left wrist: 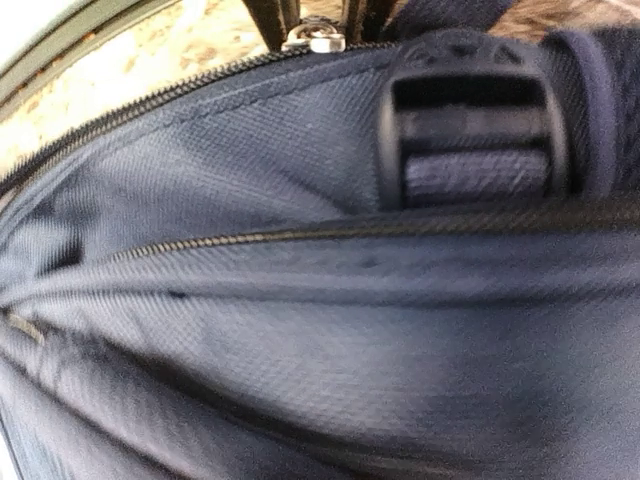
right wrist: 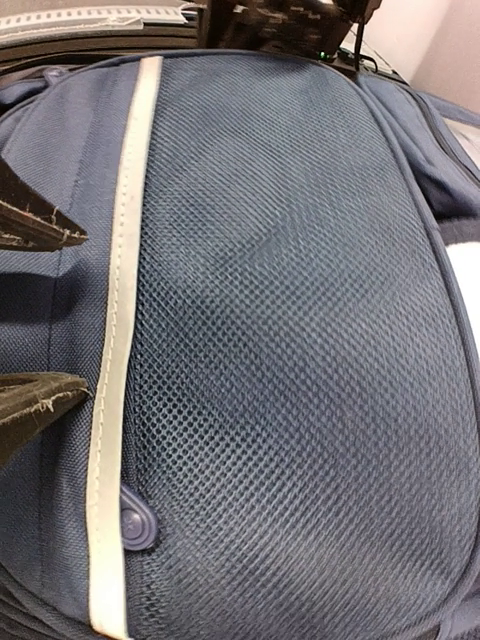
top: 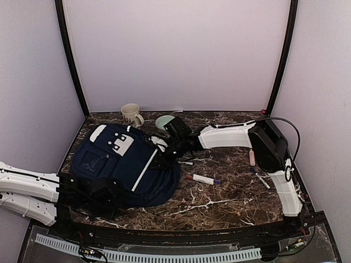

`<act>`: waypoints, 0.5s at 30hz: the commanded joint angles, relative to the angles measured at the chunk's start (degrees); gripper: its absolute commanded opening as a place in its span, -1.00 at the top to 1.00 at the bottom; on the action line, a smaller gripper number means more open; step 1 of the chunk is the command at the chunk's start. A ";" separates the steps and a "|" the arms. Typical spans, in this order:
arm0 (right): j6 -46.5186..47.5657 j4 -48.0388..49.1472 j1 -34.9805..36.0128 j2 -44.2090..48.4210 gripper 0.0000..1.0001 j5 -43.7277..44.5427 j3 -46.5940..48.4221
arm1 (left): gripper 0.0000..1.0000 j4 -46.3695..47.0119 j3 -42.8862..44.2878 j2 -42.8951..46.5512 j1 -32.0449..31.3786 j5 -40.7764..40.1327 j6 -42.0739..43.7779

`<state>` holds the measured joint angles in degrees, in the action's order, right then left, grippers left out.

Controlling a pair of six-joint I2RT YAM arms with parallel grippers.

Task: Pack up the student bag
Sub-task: Zip the largest pocket of the bag in the student bag.

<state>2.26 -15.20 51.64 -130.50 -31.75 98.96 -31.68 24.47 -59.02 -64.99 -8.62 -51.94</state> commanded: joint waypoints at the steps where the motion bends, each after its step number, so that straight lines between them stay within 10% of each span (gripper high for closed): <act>1: -1.12 -0.79 0.31 -2.89 0.17 -0.26 1.18 | 1.00 9.10 2.04 -3.45 -2.70 9.78 4.86; 15: -1.12 -1.38 0.31 -3.12 0.17 -0.24 0.89 | 1.00 19.77 14.14 -19.39 -6.05 12.19 10.72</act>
<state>1.61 -14.57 51.16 -131.17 -31.29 99.68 -18.57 36.16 -79.20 -70.26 0.69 -43.86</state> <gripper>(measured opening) 0.416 0.128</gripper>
